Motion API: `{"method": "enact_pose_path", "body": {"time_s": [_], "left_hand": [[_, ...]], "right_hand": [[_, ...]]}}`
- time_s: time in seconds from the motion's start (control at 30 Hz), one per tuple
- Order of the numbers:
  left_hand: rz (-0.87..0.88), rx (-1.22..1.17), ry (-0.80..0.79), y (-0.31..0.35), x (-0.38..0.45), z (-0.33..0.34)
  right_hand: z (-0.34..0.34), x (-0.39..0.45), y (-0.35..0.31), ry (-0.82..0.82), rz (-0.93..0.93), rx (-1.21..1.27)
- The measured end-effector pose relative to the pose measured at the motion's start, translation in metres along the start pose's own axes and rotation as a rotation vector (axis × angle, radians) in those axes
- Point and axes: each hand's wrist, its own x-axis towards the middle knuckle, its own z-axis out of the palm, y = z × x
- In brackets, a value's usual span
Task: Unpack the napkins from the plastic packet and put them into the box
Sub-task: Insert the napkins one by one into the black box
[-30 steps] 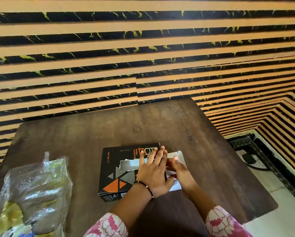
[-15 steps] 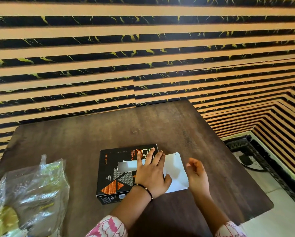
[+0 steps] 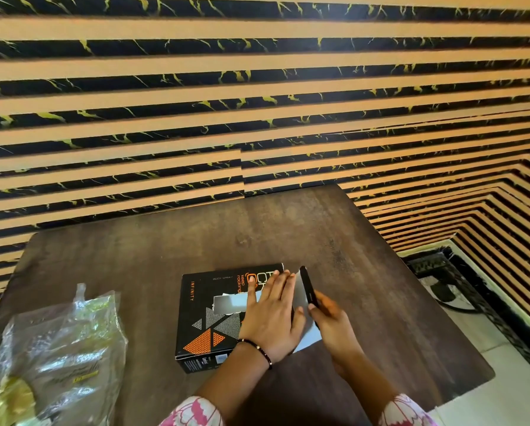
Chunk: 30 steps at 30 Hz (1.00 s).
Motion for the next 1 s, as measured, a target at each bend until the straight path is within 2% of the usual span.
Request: {"method": "enact_pose_path", "body": {"time_s": [0.07, 0.2, 0.4, 0.63, 0.87, 1.0], "left_hand": [[-0.025, -0.007, 0.07, 0.0, -0.001, -0.001], [-0.046, -0.059, 0.007, 0.001, -0.001, -0.005], [-0.043, -0.037, -0.013, 0.0, -0.002, -0.005], [-0.058, -0.041, -0.019, -0.001, -0.001, -0.006], [-0.073, -0.037, -0.019, -0.001, 0.0, -0.007], [-0.075, -0.192, 0.019, -0.003, -0.001, -0.013]], "right_hand": [[0.006, -0.004, -0.001, -0.063, -0.042, 0.077], [0.019, -0.008, -0.001, -0.131, -0.04, 0.149], [0.024, -0.009, -0.005, -0.133, -0.029, 0.141], [0.033, -0.011, -0.005, -0.232, 0.012, 0.138], [0.034, -0.01, 0.001, -0.253, -0.004, 0.102], [0.035, -0.01, 0.002, -0.172, -0.066, -0.014]]}}
